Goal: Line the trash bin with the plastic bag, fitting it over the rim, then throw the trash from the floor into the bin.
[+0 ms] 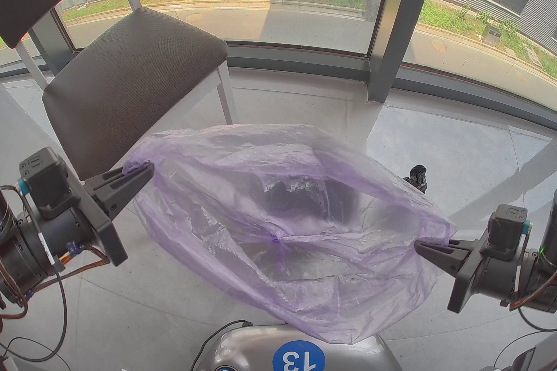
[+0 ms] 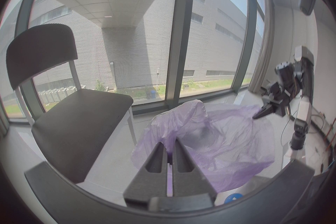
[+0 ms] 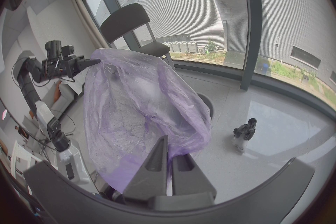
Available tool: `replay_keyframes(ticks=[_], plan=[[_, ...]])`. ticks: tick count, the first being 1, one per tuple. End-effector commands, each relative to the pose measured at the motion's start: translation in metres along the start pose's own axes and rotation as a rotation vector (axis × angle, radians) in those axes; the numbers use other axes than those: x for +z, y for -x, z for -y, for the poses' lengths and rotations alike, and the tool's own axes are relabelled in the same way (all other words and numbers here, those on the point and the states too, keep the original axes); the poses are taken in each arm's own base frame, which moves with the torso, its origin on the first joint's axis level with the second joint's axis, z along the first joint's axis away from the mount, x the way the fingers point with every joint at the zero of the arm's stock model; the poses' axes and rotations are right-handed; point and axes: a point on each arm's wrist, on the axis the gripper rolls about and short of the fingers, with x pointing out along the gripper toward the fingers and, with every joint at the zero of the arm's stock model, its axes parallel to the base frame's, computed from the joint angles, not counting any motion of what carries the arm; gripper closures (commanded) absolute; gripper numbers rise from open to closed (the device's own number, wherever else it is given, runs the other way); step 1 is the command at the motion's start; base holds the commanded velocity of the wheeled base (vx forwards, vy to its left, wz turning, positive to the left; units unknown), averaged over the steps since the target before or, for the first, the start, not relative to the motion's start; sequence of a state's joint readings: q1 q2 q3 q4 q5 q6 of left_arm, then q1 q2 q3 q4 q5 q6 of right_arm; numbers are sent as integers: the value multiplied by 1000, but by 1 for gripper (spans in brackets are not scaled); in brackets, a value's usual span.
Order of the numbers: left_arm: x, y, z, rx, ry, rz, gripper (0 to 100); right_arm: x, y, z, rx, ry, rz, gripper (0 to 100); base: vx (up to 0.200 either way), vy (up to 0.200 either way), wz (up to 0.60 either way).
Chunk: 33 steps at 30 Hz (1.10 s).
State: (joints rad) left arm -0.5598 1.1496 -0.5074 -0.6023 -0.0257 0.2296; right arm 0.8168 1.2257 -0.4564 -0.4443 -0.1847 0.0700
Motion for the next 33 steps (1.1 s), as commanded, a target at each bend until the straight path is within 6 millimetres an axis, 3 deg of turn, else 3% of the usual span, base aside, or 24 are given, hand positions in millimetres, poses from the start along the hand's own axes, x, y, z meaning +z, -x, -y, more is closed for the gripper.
replay_keyframes(ticks=[1,8,13,33], plan=[[8,-25,-9,24,-69,-51,100,31,12,9,-27,66,69,100,0,0,0],[9,-38,-11,37,-80,-53,100,31,10,16,-62,144,56,100,0,0,0],[4,-32,-24,97,-71,-68,100,28,14,28,-124,147,50,100,0,0,0],[-16,-24,-34,160,-47,-141,100,8,21,48,-246,146,-10,100,0,0,0]])
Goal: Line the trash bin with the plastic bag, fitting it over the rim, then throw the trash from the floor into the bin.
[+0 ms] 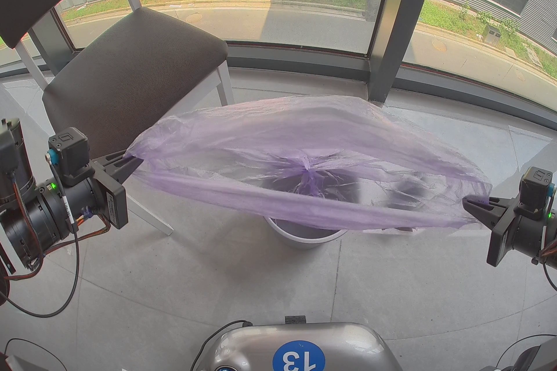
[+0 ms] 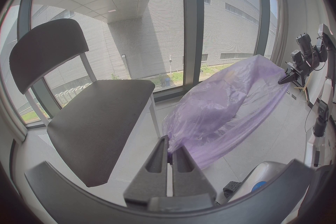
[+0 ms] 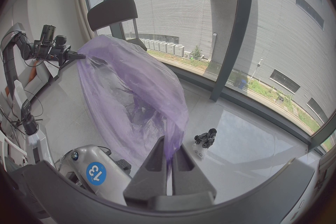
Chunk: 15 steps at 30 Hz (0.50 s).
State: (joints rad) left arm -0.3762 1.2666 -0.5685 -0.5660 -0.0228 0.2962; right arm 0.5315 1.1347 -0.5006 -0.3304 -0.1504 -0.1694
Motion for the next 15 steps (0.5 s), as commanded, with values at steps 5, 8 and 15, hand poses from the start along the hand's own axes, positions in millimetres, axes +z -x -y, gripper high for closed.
replay_keyframes(ticks=[5,8,15], plan=[[-6,2,-2,14,5,-18,100,-9,4,1,-11,-3,-17,100,0,0,0],[-7,3,-2,15,11,-19,100,-11,6,1,-10,-3,-16,100,0,0,0],[-1,0,-3,24,33,35,100,-7,12,2,-7,-7,24,100,0,0,0]])
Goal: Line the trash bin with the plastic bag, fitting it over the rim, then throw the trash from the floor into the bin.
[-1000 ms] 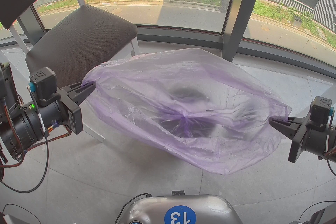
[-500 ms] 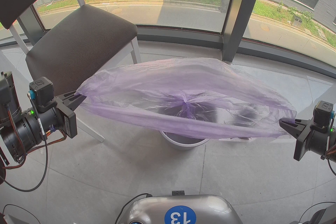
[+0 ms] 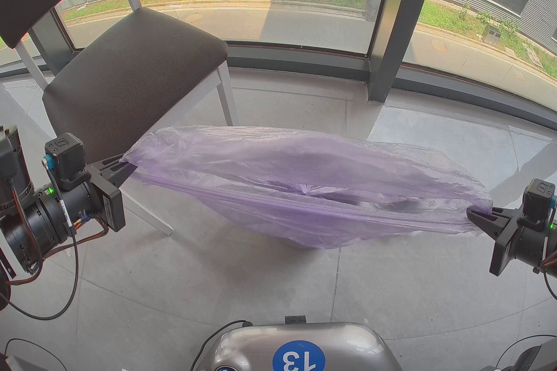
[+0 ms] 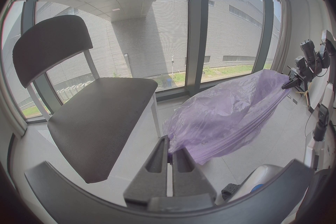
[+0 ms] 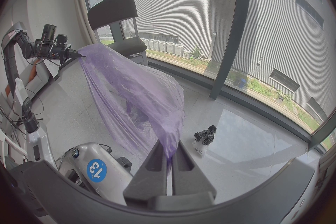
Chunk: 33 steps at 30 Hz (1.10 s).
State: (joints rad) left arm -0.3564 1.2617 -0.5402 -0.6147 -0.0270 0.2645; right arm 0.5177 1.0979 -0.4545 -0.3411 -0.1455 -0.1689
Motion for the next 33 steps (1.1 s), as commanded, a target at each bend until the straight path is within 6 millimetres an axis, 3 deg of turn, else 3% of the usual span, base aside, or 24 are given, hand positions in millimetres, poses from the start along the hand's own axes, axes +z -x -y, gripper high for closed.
replay_keyframes(ticks=[1,6,11,15,23,33], plan=[[5,-4,0,2,-1,38,100,6,6,1,10,-2,42,100,0,0,0],[18,-17,-1,-35,-6,123,100,18,9,2,72,25,102,100,0,0,0],[32,-38,13,-103,-10,173,100,37,5,3,138,78,165,100,0,0,0],[38,-61,29,-159,8,175,100,46,-11,0,157,100,155,100,0,0,0],[46,-97,55,-163,27,244,100,46,-34,-11,201,122,126,100,0,0,0],[49,-104,86,-236,102,242,100,50,-63,-26,235,131,144,100,0,0,0]])
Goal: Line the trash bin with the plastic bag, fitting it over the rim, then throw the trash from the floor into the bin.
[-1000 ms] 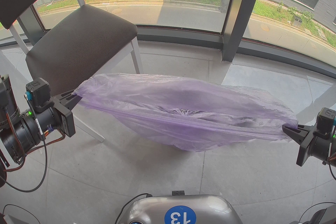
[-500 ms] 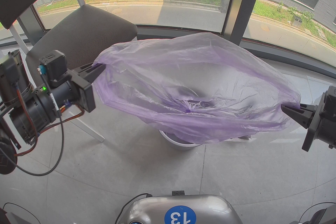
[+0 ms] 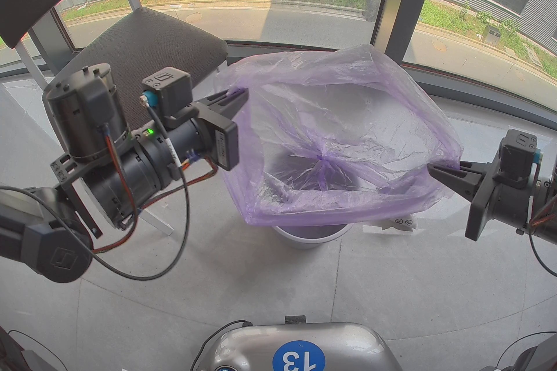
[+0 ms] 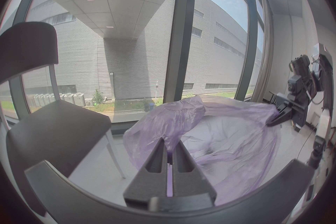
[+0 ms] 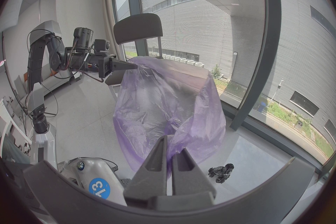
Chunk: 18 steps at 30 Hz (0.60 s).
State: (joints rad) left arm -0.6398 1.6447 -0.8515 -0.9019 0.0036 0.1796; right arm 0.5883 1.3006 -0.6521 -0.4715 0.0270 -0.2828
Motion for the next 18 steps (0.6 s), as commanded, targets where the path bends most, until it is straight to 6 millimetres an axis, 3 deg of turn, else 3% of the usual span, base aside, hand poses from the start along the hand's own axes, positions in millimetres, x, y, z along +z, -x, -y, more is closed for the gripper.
replay_keyframes(ticks=[1,13,17,18], plan=[[-8,-11,15,-34,30,-24,100,-7,-24,-8,34,4,-31,100,0,0,0],[-29,-24,33,-73,68,-29,100,-16,-67,-28,71,10,6,100,0,0,0],[-34,-28,35,-76,71,-40,100,-22,-76,-32,79,7,-4,100,0,0,0],[-38,-32,35,-73,71,-29,100,-31,-84,-35,86,4,-23,100,0,0,0]])
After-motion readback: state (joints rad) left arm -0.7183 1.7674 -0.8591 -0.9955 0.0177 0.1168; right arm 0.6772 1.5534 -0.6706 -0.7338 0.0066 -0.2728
